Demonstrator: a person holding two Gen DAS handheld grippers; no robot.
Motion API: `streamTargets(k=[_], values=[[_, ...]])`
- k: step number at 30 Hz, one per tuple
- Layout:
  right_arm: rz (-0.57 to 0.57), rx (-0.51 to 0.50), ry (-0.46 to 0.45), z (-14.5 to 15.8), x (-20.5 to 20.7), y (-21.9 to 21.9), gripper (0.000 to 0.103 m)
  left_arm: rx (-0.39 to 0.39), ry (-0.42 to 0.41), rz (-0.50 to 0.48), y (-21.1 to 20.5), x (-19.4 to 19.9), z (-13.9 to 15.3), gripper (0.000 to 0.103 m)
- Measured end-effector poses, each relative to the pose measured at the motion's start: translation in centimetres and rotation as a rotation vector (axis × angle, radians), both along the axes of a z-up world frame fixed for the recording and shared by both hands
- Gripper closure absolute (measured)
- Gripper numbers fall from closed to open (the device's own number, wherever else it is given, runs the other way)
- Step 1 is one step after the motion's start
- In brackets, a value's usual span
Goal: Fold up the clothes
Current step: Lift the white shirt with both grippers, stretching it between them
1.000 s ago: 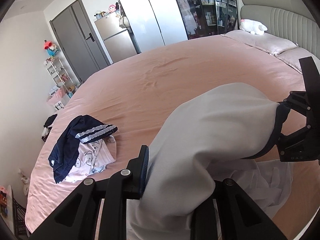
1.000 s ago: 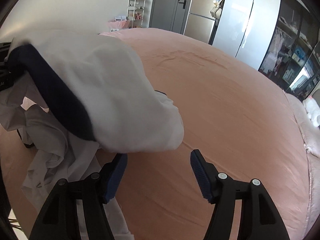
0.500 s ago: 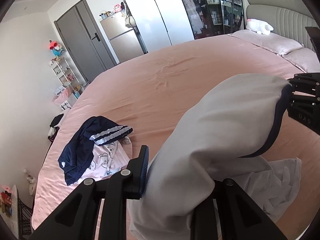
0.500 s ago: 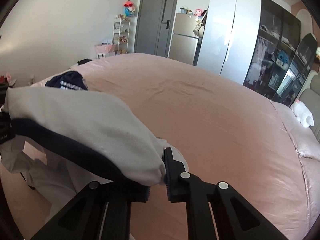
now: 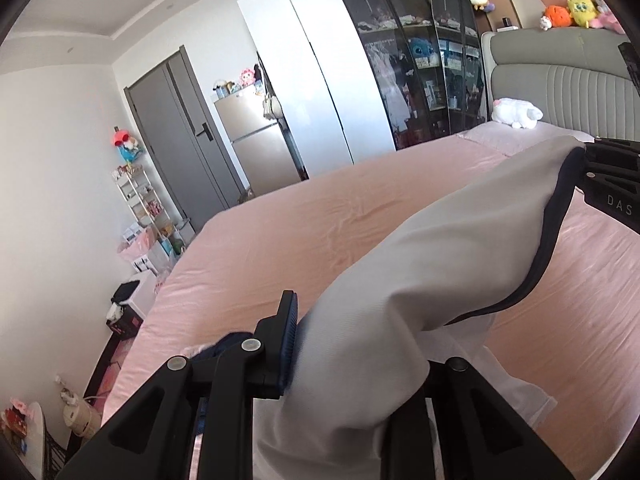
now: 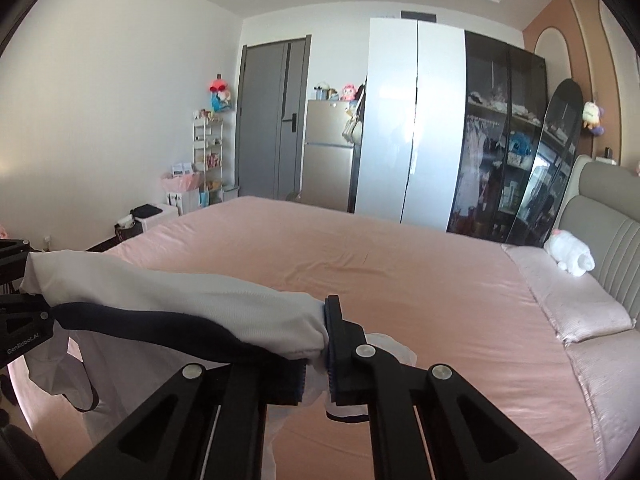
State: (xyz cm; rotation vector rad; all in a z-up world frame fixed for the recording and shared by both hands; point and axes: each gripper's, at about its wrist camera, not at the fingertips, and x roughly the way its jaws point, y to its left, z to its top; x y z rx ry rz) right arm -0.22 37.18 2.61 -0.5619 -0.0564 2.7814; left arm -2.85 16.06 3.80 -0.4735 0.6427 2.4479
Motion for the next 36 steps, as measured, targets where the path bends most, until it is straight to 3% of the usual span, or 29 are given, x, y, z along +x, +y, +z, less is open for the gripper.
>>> streamTargets(k=[6, 11, 15, 20, 24, 29, 33, 36], values=[[-0.066, 0.082, 0.063, 5.0, 3.6, -0.6, 0.098, 0.036, 0.082, -0.070, 0.1, 3.1, 4.9, 0.085], [-0.100, 0.064, 0.111, 9.0, 7.5, -0.8, 0.098, 0.034, 0.167, -0.132, -0.2, 6.2, 8.2, 0.085], [-0.134, 0.111, 0.149, 11.9, 10.4, -1.3, 0.098, 0.044, 0.232, -0.174, -0.4, 8.4, 10.8, 0.085], [-0.159, 0.183, 0.187, 15.3, 13.7, -2.2, 0.098, 0.094, 0.236, -0.245, -1.1, 10.9, 13.1, 0.084], [-0.177, 0.224, 0.205, 16.8, 15.9, -3.2, 0.098, 0.097, 0.273, -0.301, -1.5, 13.7, 13.9, 0.084], [-0.199, 0.274, 0.228, 18.7, 18.6, -4.4, 0.098, 0.023, 0.382, -0.385, -2.1, 17.4, 14.2, 0.084], [-0.217, 0.315, 0.247, 20.2, 20.9, -5.4, 0.098, -0.009, 0.374, -0.500, -2.9, 18.5, 13.8, 0.082], [-0.206, 0.312, 0.130, 16.3, 18.3, -3.7, 0.098, -0.042, 0.314, -0.546, -2.1, 17.2, 11.9, 0.082]])
